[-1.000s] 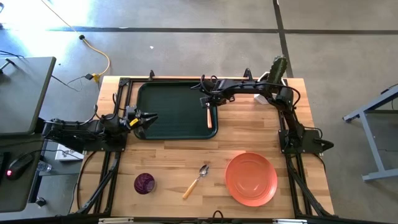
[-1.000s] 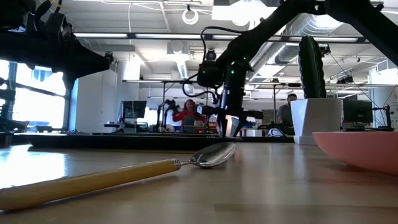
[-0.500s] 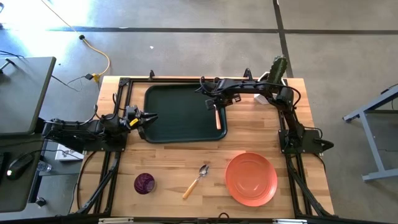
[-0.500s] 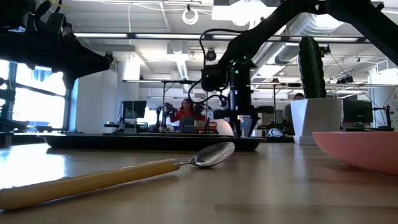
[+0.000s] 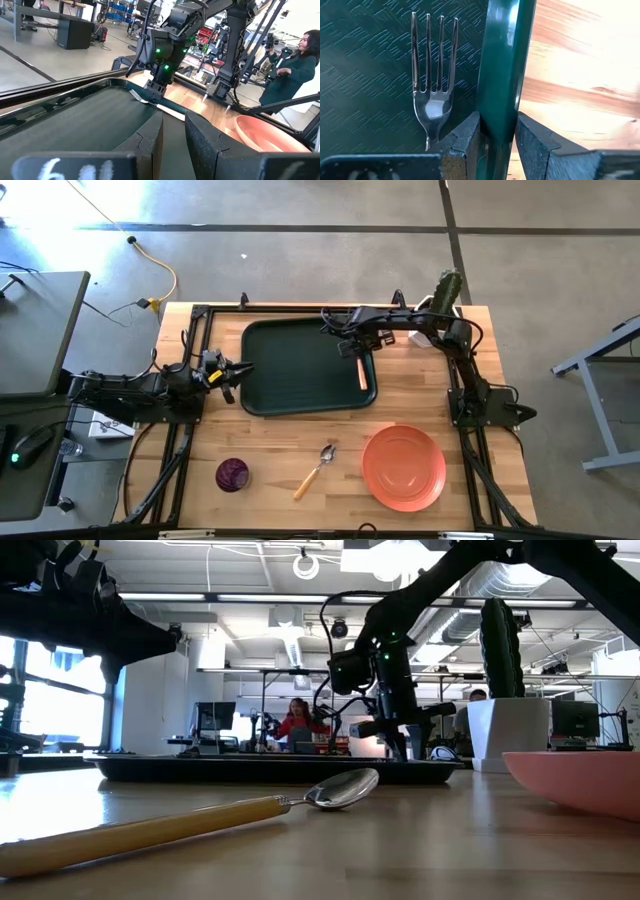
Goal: Pick and place plate/cup/fork/spoon on tray
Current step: Adjust the black tray
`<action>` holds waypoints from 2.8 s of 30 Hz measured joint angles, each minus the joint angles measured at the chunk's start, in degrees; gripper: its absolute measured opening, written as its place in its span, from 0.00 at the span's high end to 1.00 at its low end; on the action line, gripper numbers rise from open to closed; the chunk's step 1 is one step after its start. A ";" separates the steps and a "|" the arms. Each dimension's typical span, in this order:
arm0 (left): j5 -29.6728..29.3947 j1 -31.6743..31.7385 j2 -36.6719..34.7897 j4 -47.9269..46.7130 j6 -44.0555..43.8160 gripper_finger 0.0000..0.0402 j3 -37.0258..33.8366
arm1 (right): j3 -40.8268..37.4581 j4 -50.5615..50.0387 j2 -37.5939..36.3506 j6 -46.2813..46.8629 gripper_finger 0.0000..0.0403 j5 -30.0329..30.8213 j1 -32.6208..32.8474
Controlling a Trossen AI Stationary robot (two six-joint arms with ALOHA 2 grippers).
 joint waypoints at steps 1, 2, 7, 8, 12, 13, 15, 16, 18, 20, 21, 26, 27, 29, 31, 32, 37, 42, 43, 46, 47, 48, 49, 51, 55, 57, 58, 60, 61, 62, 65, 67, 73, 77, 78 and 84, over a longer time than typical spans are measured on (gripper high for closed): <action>0.02 0.00 -0.01 0.00 0.09 0.82 0.00 | 0.00 -0.17 0.00 0.14 0.74 -0.01 -0.12; 0.02 0.00 0.00 0.02 0.09 0.82 0.00 | 0.00 -0.44 0.02 0.41 0.74 0.07 -0.27; 0.02 0.00 0.00 0.00 0.07 0.82 0.00 | -0.04 -3.61 0.07 1.58 0.74 1.38 -1.05; 0.02 0.00 0.00 0.00 0.07 0.82 0.00 | -0.04 -3.83 0.07 1.58 0.74 1.37 -1.23; 0.02 0.00 0.01 0.02 0.09 0.82 0.00 | -0.04 -5.26 0.07 2.42 0.75 1.72 -1.73; 0.02 -0.01 0.00 0.01 0.09 0.82 0.00 | -0.04 -5.96 0.07 2.84 0.75 2.10 -1.89; 0.02 -0.01 0.01 0.00 0.11 0.82 0.00 | -0.04 -7.22 0.07 3.53 0.75 2.75 -1.97; 0.02 0.00 0.01 0.00 0.13 0.82 0.00 | -0.04 -7.87 0.07 4.14 0.75 3.01 -2.04; -0.01 0.00 0.01 0.00 0.31 0.82 0.00 | -0.04 -8.93 0.07 4.38 0.75 3.24 -2.08; 0.00 0.00 -0.01 0.00 1.46 0.82 0.00 | -0.04 -9.12 0.07 4.40 0.75 3.23 -2.09; -0.01 0.00 0.01 0.00 2.15 0.82 0.00 | -0.04 -9.17 0.07 4.40 0.75 3.23 -2.06; -0.01 0.00 0.02 -0.01 2.62 0.82 0.00 | -0.04 -9.60 -0.08 4.48 0.75 2.86 -2.06; -0.03 0.00 0.21 0.01 2.62 0.82 0.00 | -0.04 -9.52 -0.26 4.60 0.75 2.81 -2.06; -0.06 0.00 0.82 -0.08 2.62 0.82 0.00 | -0.04 -9.36 -1.06 5.20 0.75 3.09 -1.90; -0.98 0.00 1.90 0.09 1.45 0.82 0.00 | -0.04 -9.23 -2.11 5.47 0.75 3.44 -1.82; -2.08 0.00 2.54 -0.03 -0.23 0.82 0.00 | -0.04 -8.92 -2.60 5.49 0.75 3.40 -1.74; -4.02 0.00 6.27 -4.51 -5.38 0.82 1.75 | -0.04 -8.15 -5.83 5.45 0.75 2.86 -0.89; -3.90 0.00 10.14 -16.90 -6.95 0.82 6.56 | -0.04 -7.00 -9.67 5.43 0.74 3.19 -0.36; -4.01 0.00 10.92 -19.17 -7.34 0.82 7.62 | -0.04 -6.69 -10.46 5.40 0.74 3.33 -0.24; -4.94 0.27 13.28 -25.34 -9.89 0.82 10.85 | -0.02 -5.87 -13.22 5.34 0.74 4.06 0.36; -5.18 0.66 14.10 -27.02 -11.10 0.82 12.02 | -0.02 -5.39 -14.14 5.17 0.74 4.28 0.61; -5.32 1.20 14.92 -28.37 -12.23 0.82 13.04 | 0.00 -4.84 -15.04 4.90 0.74 4.40 0.91; -5.29 1.81 15.74 -30.02 -13.42 0.82 14.06 | 0.00 -4.30 -16.04 4.64 0.74 4.56 1.16; -4.24 3.33 17.35 -32.91 -16.30 0.82 15.89 | 0.00 -2.96 -18.02 4.10 0.74 4.72 1.71; 1.14 7.13 21.30 -36.42 -21.38 0.82 18.67 | 0.04 0.39 -21.73 4.03 0.74 4.79 2.73; 4.07 9.07 23.68 -37.24 -22.14 0.82 19.53 | 0.04 2.26 -23.57 3.94 0.74 4.81 3.13; 5.58 10.03 24.87 -37.16 -22.35 0.82 19.77 | 0.05 3.06 -24.43 3.92 0.74 4.79 3.28; 8.31 11.97 27.46 -37.27 -22.49 0.82 20.11 | 0.04 4.79 -26.11 3.10 0.74 4.79 3.49; 9.58 12.86 28.84 -37.26 -22.49 0.82 20.23 | 0.04 5.85 -26.88 2.43 0.74 4.73 3.49; 10.86 13.72 30.21 -37.24 -22.51 0.82 20.36 | 0.04 6.93 -27.64 1.58 0.74 4.64 3.51; 14.95 16.30 34.09 -37.00 -22.53 0.82 20.44 | 0.04 10.15 -29.85 -0.85 0.74 4.09 3.49; 17.29 17.71 36.43 -36.87 -22.52 0.82 20.44 | 0.04 12.14 -31.24 -2.58 0.74 4.09 3.47; 18.69 20.72 41.23 -36.80 -22.59 0.82 20.43 | 0.04 16.49 -34.82 -7.72 0.74 4.15 3.31; 18.84 21.09 42.97 -36.78 -23.55 0.82 20.44 | 0.04 17.42 -36.71 -11.21 0.74 4.08 3.31; 18.86 21.09 43.48 -36.65 -23.76 0.82 20.44 | 0.04 17.41 -37.12 -11.76 0.74 4.07 3.31; 18.81 21.09 47.10 -36.43 -28.06 0.82 20.44 | 0.04 17.64 -38.76 -16.21 0.74 4.07 2.98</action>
